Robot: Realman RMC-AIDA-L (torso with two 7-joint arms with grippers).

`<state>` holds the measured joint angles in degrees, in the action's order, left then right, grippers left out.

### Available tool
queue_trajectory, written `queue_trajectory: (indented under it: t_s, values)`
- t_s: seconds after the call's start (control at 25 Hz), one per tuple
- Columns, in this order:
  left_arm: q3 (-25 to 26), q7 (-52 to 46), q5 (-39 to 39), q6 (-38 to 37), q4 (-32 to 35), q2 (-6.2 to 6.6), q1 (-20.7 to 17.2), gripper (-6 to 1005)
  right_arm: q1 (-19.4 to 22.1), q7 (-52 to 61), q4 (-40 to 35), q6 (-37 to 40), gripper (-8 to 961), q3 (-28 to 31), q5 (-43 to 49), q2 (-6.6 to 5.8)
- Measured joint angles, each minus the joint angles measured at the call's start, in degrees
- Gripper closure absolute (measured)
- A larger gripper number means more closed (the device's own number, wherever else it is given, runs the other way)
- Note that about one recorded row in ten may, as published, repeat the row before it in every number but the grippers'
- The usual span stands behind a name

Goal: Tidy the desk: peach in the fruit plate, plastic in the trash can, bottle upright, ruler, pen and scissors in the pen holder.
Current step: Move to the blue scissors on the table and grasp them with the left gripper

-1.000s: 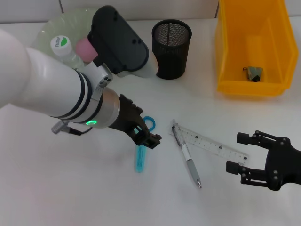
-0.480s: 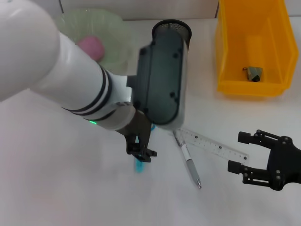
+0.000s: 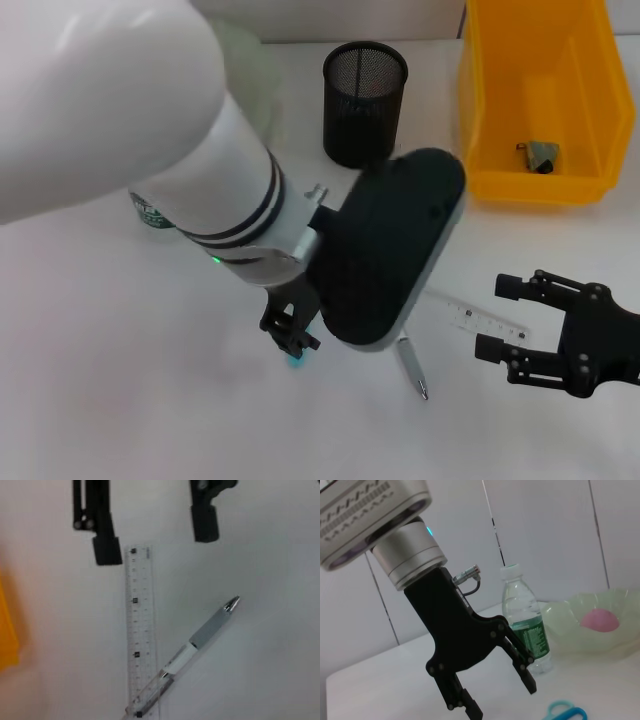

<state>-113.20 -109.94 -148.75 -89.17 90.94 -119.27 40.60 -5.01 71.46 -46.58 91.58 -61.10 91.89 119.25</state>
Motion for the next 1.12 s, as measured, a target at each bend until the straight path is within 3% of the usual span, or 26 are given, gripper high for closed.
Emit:
queue_trajectory:
  t_s: [0.24,0.56,0.64,0.84,1.12]
  values:
    - [-6.2,2.2,0.7,-0.1,-3.2,0.39,5.1,196,-0.9,-0.7,2.6,1.3,127,1.6,0.0,0.01]
    - [-8.3,6.4,2.1,-0.5,-3.2,1.02,9.1,197,-2.1,-0.8,5.7,1.2,127,1.6,0.3,-0.06]
    - [-8.9,8.5,3.7,-0.4,-3.9,1.76,10.9,197,-2.8,-0.9,7.2,0.9,127,1.5,0.3,-0.02]
    - [-8.2,14.6,5.8,-0.3,-8.2,2.47,13.4,195,-4.9,-1.5,10.9,0.6,127,1.6,0.2,-0.01]
    - [-6.0,24.0,7.4,1.2,-11.7,2.86,13.7,196,-6.0,-1.7,12.4,0.5,128,2.1,0.2,-0.13]
